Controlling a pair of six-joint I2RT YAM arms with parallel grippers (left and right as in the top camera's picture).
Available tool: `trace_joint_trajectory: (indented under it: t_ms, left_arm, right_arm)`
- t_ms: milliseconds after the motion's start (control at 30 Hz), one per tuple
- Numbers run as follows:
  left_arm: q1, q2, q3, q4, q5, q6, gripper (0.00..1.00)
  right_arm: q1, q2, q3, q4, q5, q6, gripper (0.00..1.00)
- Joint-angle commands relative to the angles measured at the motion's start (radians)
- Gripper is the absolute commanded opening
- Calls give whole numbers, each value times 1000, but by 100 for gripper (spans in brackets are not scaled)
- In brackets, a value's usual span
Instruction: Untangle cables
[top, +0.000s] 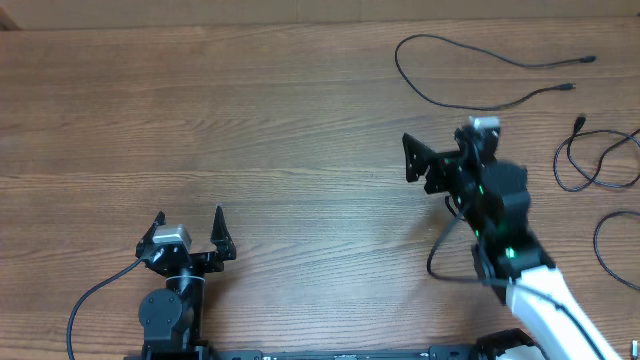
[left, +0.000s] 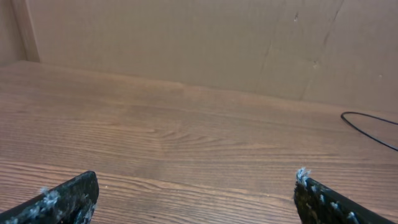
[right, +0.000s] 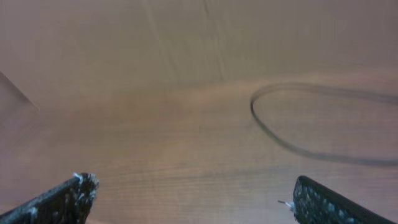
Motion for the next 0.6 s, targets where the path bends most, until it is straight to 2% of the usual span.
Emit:
trace_joint_trajectory:
  t_ms: [0, 100, 233, 367, 567]
  left_arm:
    - [5, -10, -3, 1, 5, 26, 100]
    - [5, -10, -2, 1, 5, 26, 100]
    - [5, -10, -2, 1, 5, 26, 100]
    - [5, -10, -2, 1, 5, 26, 100]
    - [5, -10, -3, 1, 5, 26, 100]
  right_arm:
    - [-27, -170, -190, 151, 3, 6, 100]
    - [-49, -325, -312, 201, 8, 6, 100]
    - [-52, -510, -407, 186, 47, 6, 100]
    - [-53, -605, -461, 179, 48, 6, 100]
    - [-58, -741, -517, 78, 54, 6, 100]
